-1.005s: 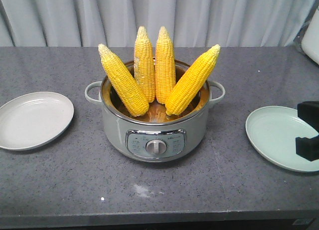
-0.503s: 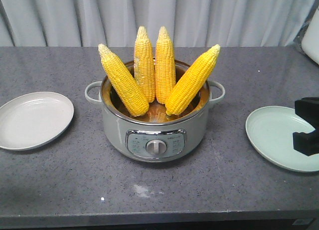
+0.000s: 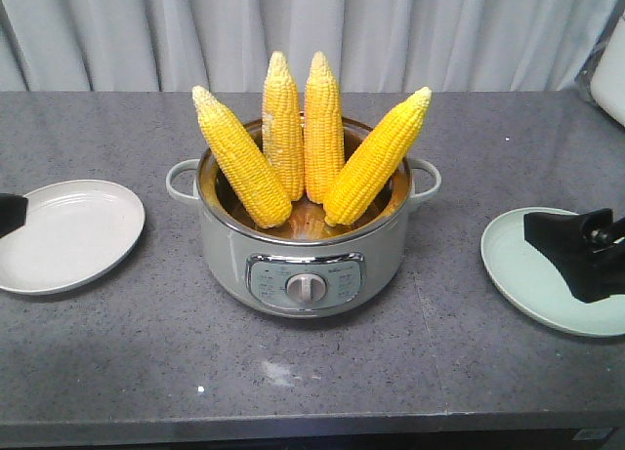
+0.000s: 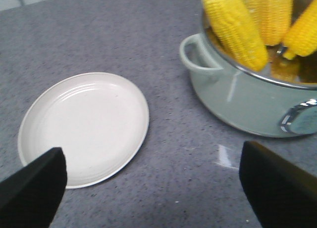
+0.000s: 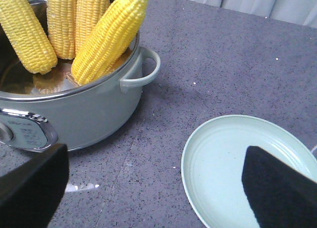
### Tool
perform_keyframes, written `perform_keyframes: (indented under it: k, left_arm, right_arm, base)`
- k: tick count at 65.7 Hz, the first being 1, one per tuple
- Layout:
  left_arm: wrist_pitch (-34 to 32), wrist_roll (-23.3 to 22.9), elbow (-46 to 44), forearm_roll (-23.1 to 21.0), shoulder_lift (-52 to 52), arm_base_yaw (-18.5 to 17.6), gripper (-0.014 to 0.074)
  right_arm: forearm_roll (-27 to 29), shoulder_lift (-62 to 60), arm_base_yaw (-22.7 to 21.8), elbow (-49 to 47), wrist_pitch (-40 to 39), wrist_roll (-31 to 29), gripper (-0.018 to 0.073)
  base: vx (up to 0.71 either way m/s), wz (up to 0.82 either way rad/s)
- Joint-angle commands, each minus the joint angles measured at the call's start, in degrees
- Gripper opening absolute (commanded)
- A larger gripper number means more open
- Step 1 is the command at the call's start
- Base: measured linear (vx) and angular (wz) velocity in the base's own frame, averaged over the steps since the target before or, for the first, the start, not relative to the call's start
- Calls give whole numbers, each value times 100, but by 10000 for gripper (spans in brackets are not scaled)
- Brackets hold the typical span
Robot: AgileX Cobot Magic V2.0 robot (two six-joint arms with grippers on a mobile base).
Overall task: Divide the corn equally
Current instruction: 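Lower both grippers toward the counter beside the plates, then reach the right gripper into the pot and grasp the nearest corn cob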
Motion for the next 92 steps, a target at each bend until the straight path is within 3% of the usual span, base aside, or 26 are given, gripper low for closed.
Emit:
perform_keyframes:
  k: [1, 15, 43, 75, 92]
  left_arm:
    - [-294, 588, -166, -695, -24, -158, 674]
    - [-139, 1164, -166, -1389, -24, -316, 598]
    - [-185, 1272, -166, -1389, -24, -310, 554]
    - [-162, 1272, -166, -1384, -24, -305, 554]
    - [-162, 1272, -166, -1384, -24, -305, 554]
  right_arm:
    - [-9, 226, 1, -189, -377, 132, 715]
    - [205, 1003, 1, -766, -144, 79, 669]
    - [1750, 2935, 1, -2298, -183, -1006, 643]
    - [2129, 4703, 8, -3740, -574, -1114, 582]
    - [2490, 4897, 405, -3912, -555, -1862, 503]
  base:
    - [0, 0]
    - [0, 0]
    - [0, 0]
    - [0, 0]
    - [0, 0]
